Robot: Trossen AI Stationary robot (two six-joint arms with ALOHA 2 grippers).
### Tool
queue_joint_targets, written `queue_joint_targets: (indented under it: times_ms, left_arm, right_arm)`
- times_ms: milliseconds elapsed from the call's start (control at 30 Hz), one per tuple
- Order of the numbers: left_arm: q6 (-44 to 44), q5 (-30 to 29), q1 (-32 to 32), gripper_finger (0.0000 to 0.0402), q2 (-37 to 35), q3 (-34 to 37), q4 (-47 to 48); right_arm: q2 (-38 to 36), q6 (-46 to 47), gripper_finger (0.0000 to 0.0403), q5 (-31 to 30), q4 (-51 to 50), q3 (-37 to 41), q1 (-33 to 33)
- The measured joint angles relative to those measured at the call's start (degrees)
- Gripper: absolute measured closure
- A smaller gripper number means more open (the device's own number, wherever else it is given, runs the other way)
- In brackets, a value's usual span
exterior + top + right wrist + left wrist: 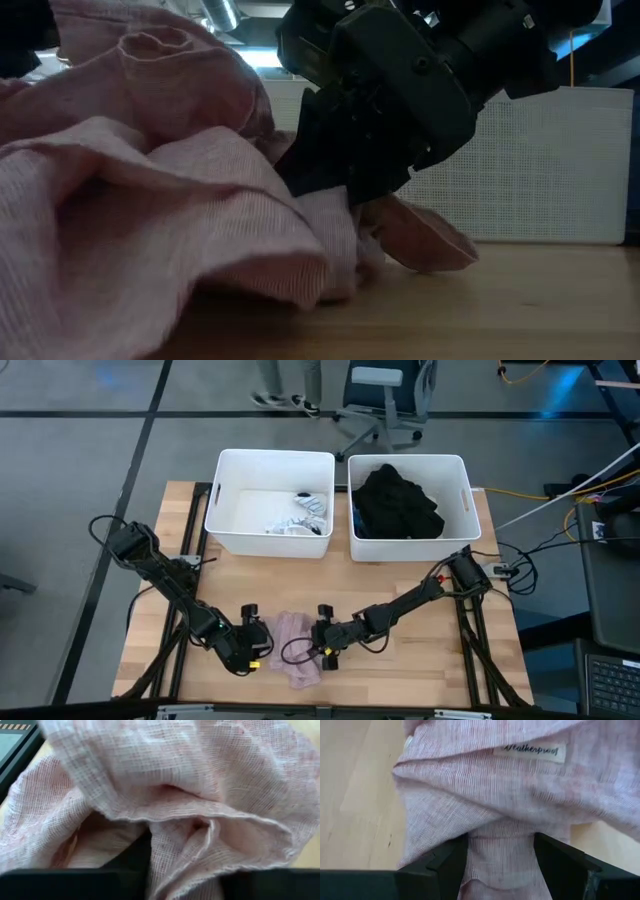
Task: Sort clothes
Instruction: Put the pink cloth into the right white bin
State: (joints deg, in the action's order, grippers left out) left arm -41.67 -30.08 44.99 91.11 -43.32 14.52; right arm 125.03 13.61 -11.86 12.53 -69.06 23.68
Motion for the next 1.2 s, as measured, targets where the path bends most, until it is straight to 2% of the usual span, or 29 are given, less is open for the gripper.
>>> queue_joint_targets:
  times_ms: [133,433,533,733,900,1200]
  left_arm:
    - [1.4,0.0,0.2,0.0181,0.0,-2.1,2.1]
    - [-0.8,-0.3,2.6,0.0181,-6.8,-7.5,14.5]
    - [-2.0,-2.7,3.8,0.0181,-10.1,-7.5,17.4]
    - [-6.2,-9.0,5.4,0.0181,-13.3,-7.5,24.6]
    - [-9.2,-9.4,5.4,0.0181,-13.4,-6.2,27.4]
    - [-13.0,-9.1,5.7,0.0181,-13.6,-2.8,26.4]
  right_arm:
    - [0.0,-0.1,0.0318,-0.1,0.0,0.0,0.0]
    - [-1.2,-0.3,0.0319,-0.9,-0.6,0.2,0.5]
    - [-3.3,-0.5,0.0319,-1.6,-2.5,0.3,1.1]
    - [-8.8,-0.6,0.0319,-5.3,-11.8,0.7,2.4]
    - [-13.9,-0.3,0.032,-10.7,-20.7,0.7,3.5]
    - [-24.9,1.1,0.0321,-16.6,-33.2,0.7,3.7]
